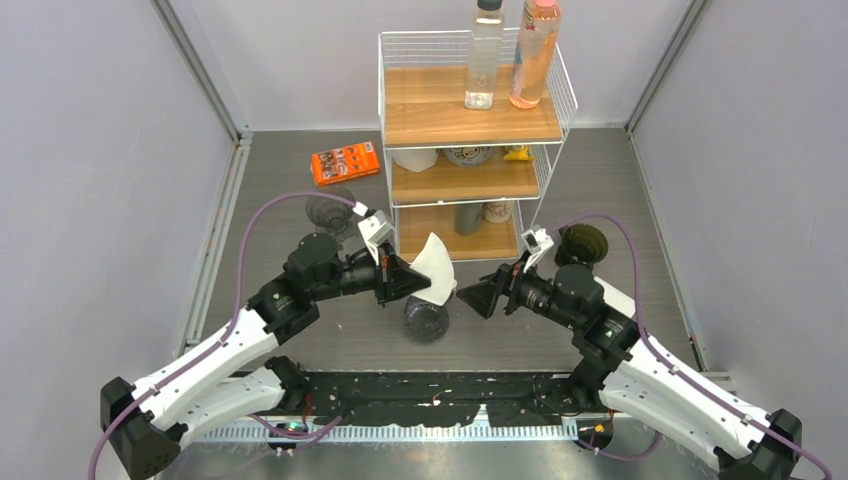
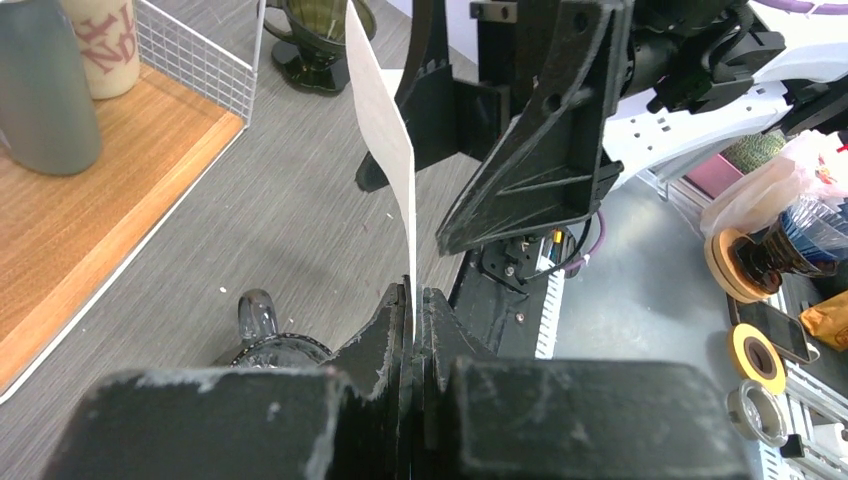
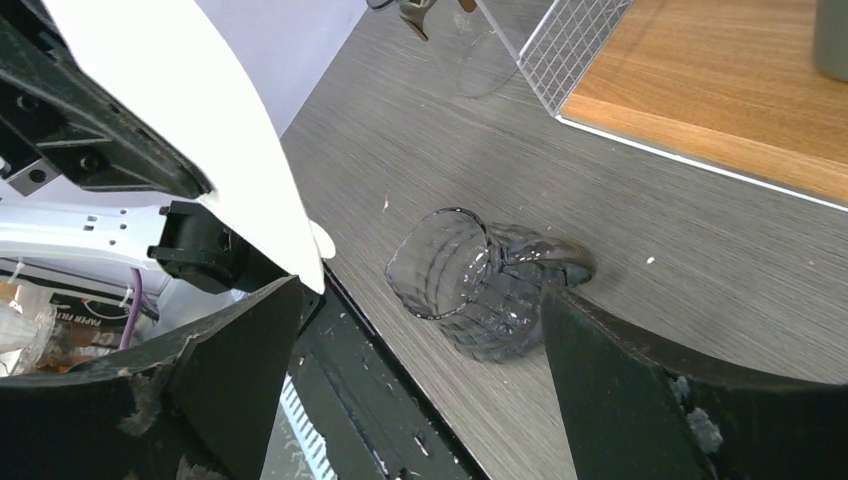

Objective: Place the coffee filter in the dripper

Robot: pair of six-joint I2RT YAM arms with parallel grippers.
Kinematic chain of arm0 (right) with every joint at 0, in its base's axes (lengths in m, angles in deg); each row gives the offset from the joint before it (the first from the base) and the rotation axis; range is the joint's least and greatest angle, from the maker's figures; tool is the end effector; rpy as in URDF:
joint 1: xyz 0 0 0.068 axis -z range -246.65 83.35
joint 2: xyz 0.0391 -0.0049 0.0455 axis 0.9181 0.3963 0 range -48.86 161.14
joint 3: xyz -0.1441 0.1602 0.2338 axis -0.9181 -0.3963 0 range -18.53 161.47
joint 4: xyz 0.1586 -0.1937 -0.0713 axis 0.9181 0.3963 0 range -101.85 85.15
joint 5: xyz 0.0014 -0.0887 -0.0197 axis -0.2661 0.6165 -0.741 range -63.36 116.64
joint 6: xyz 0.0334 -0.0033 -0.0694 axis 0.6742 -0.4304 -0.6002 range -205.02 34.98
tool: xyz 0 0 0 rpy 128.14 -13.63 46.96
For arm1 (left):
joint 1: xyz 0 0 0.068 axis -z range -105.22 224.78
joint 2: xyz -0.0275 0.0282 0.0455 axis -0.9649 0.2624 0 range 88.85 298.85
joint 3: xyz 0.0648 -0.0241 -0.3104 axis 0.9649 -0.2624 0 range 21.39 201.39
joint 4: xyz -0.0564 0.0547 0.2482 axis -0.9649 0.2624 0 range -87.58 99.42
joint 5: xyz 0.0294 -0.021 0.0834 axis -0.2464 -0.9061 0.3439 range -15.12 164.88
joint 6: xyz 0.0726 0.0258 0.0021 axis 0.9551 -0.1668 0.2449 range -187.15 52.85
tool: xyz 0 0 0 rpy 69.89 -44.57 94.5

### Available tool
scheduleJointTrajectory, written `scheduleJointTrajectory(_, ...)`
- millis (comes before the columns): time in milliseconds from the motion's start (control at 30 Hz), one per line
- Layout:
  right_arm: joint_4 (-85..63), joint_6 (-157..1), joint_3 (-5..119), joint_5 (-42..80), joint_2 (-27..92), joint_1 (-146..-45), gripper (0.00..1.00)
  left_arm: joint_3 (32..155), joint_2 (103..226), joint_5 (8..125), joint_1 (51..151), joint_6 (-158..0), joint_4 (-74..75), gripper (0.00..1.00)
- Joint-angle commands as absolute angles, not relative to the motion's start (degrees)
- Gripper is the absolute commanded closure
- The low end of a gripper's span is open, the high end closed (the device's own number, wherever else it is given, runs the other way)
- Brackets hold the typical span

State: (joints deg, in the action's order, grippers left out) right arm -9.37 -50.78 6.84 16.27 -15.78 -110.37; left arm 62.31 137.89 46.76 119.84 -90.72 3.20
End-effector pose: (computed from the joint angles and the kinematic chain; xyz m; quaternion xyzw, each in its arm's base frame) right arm 0.0972 0.1094 0.2852 -0.1209 0.7566 0.4558 0.4530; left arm 0.1170 -0.1610 0.3525 0.2925 0.6947 -0.5080 0.4169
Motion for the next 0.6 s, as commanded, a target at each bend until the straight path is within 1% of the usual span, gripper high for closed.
scheduleJointTrajectory(0,-15.59,-48.40,7.70,14.24,-13.51,-110.51,0.05,62.35,136.87,45.70,120.05,-90.79,-0.91,1.00)
scheduleJointTrajectory(433,-18.26,-47.31,7.28,14.78,-12.27,-110.54,0.05,61.39,136.16,43.35,120.06,-90.70,-1.77,1.00)
scheduleJointTrajectory(567,-15.85,-47.93,8.09,16.76,-12.44,-110.55,0.05,61.24,135.74,42.91,120.05,-90.77,-2.01,1.00)
